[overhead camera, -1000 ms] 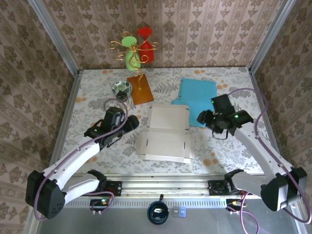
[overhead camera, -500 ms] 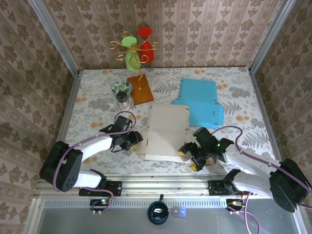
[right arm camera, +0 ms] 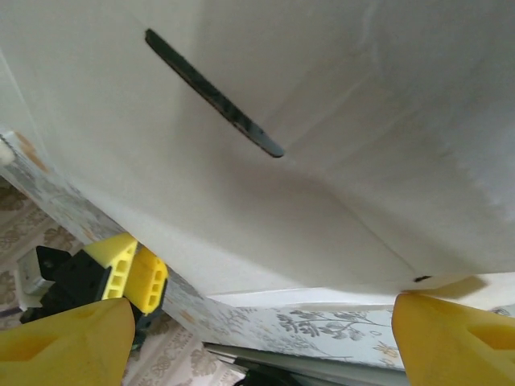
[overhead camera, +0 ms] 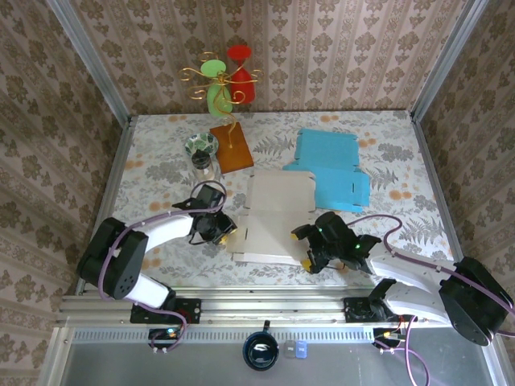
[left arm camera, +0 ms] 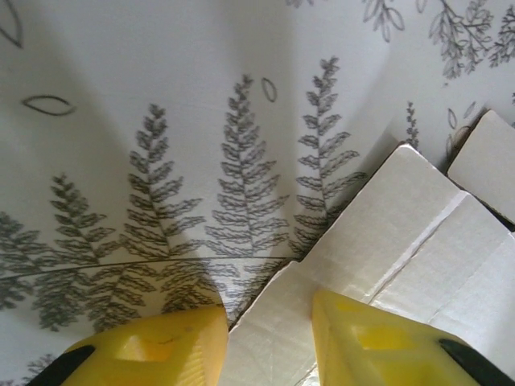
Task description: Fold the paper box
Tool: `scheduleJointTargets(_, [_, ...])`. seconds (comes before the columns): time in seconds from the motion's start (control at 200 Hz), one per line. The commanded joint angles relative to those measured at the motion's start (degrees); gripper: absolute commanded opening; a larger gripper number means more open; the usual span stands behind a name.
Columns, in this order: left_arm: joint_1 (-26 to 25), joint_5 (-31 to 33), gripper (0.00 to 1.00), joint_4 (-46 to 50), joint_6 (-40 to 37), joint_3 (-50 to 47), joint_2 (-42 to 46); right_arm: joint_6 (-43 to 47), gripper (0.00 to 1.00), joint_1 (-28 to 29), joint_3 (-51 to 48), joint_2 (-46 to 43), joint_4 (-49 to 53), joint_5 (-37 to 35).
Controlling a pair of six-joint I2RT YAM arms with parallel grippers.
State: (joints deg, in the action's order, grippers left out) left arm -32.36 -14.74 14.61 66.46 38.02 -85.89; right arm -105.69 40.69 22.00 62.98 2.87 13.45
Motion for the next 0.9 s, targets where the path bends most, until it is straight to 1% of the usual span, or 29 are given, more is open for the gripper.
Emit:
scheduleJointTargets(0.0, [-4.4, -4.0, 0.34, -22.2, 1.1, 0.6, -5.9, -1.5, 0.84, -0.4, -1.5, -1.3, 0.0, -3.0])
scheduleJointTargets(0.105, [-4.2, -1.9, 0.34, -18.7, 0.3, 0.6, -1.7, 0.9, 0.80, -3.6, -1.8, -1.8, 1.8, -1.6])
scheduleJointTargets(0.2, [-4.0, -2.7, 0.34, -18.5, 0.8, 0.8, -0.2, 4.0, 0.78, -7.2, -1.7, -2.5, 3.6, -0.1])
scheduleJointTargets(0.35, [-4.0, -3.5, 0.35, -18.2, 3.0, 0.5, 1.5, 8.3, 0.78, -13.0, -0.4, -2.3, 5.9, 2.0])
scheduleJointTargets(0.535, [-3.1, -2.6, 0.45, -13.7, 1.5, 1.5, 5.1, 15.7, 0.77, -20.5, 2.5, 1.2, 7.7, 5.0])
scheduleJointTargets(0.695, [-2.1, -4.4, 0.48, -12.7, -0.8, 2.6, 4.1, 23.3, 0.76, -26.1, 8.3, 2.6, 13.7, 6.5])
scheduleJointTargets(0.83, [-2.3, -7.0, 0.48, -15.8, -0.9, 3.5, 0.4, 28.3, 0.76, -30.7, 11.0, 2.4, 17.8, 7.4])
scheduleJointTargets(0.895, [-2.4, -8.0, 0.48, -17.8, -0.8, 4.0, -1.4, 29.8, 0.75, -31.7, 11.5, 0.9, 20.0, 7.8])
